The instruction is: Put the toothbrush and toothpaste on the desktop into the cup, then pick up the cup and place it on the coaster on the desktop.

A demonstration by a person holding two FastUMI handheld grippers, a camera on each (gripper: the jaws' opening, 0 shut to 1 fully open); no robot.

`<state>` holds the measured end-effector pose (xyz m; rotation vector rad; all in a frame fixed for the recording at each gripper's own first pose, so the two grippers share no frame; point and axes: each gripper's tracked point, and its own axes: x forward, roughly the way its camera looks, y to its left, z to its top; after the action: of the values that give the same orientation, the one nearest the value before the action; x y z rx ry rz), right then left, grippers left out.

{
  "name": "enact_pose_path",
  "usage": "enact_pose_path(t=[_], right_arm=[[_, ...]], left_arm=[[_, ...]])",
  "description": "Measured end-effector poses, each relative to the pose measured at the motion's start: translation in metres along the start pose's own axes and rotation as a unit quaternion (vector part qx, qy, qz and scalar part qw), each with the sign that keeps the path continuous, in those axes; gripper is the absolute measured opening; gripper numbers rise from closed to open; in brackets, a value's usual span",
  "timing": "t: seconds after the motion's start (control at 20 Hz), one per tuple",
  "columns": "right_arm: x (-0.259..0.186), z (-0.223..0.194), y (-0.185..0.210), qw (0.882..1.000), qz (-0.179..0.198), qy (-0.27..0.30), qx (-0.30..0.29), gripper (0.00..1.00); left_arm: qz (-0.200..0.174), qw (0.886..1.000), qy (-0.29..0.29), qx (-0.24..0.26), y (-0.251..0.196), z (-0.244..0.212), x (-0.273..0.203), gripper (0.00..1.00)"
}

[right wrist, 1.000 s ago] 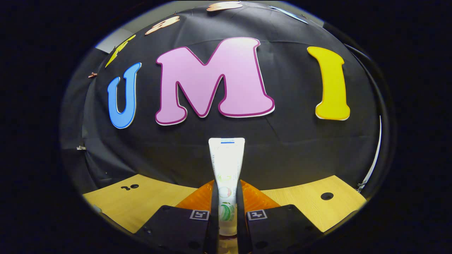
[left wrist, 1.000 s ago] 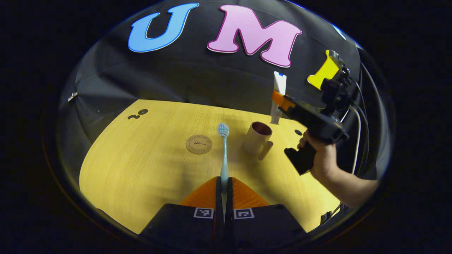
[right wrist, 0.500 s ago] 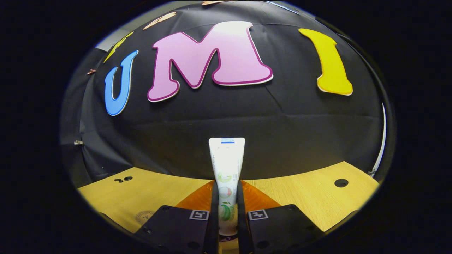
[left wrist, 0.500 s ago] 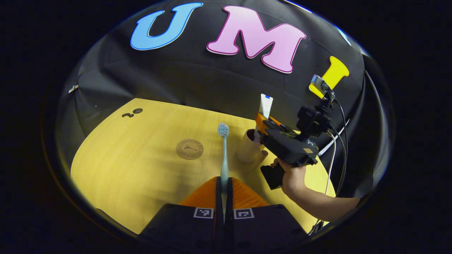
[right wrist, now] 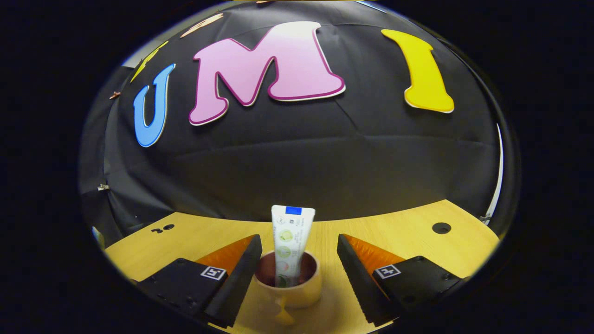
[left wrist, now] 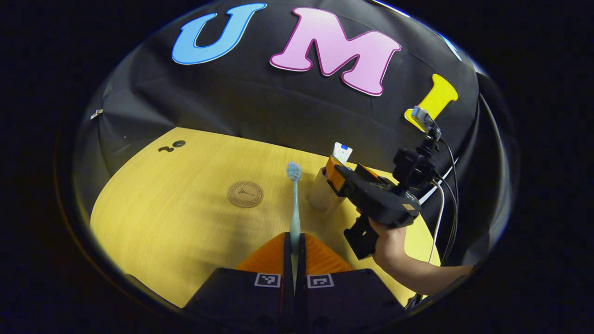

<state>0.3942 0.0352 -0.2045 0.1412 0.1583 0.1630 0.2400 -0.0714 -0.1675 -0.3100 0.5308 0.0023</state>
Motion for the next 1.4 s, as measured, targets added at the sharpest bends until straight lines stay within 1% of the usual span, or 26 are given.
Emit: enact_pose_path(t=[0.15, 0.3, 0.4, 0.5, 0.7, 0.85, 1.05, 1.15, 1.25, 1.4], right_arm=[[-0.035, 0.015, -0.040, 0.999, -0.040, 0.002, 0.000, 1.00], [-0.069, 0.033, -0.076, 0.997, -0.071, 0.008, -0.027, 0.99], [-0.086, 0.045, -0.093, 0.996, -0.083, 0.004, -0.028, 0.98], [-0.099, 0.046, -0.106, 0.996, -0.088, 0.012, -0.026, 0.97], [-0.113, 0.040, -0.122, 0.994, -0.096, 0.023, -0.037, 0.98], [-0.115, 0.033, -0.123, 0.995, -0.091, 0.030, -0.031, 0.98], [-0.115, 0.022, -0.128, 0.995, -0.088, 0.046, -0.024, 0.98], [-0.116, 0.021, -0.131, 0.995, -0.088, 0.051, -0.017, 0.98], [-0.115, 0.020, -0.134, 0.994, -0.090, 0.052, -0.014, 0.98], [-0.116, 0.018, -0.137, 0.994, -0.092, 0.057, -0.009, 0.98]], left_arm=[[-0.023, 0.999, -0.022, 0.012, -0.019, 0.027, 0.017, 0.07], [-0.052, 0.996, -0.071, 0.029, -0.043, 0.065, 0.038, 0.07], [-0.070, 0.992, -0.102, 0.036, -0.060, 0.090, 0.057, 0.06], [-0.094, 0.985, -0.137, 0.049, -0.078, 0.111, 0.077, 0.06], [-0.116, 0.972, -0.189, 0.082, -0.100, 0.142, 0.111, 0.06], [-0.117, 0.964, -0.214, 0.106, -0.110, 0.158, 0.134, 0.06], [-0.112, 0.964, -0.219, 0.102, -0.111, 0.155, 0.165, 0.06], [-0.110, 0.961, -0.234, 0.092, -0.110, 0.155, 0.175, 0.06], [-0.104, 0.962, -0.237, 0.081, -0.110, 0.150, 0.185, 0.06], [-0.091, 0.964, -0.234, 0.092, -0.108, 0.143, 0.193, 0.06]])
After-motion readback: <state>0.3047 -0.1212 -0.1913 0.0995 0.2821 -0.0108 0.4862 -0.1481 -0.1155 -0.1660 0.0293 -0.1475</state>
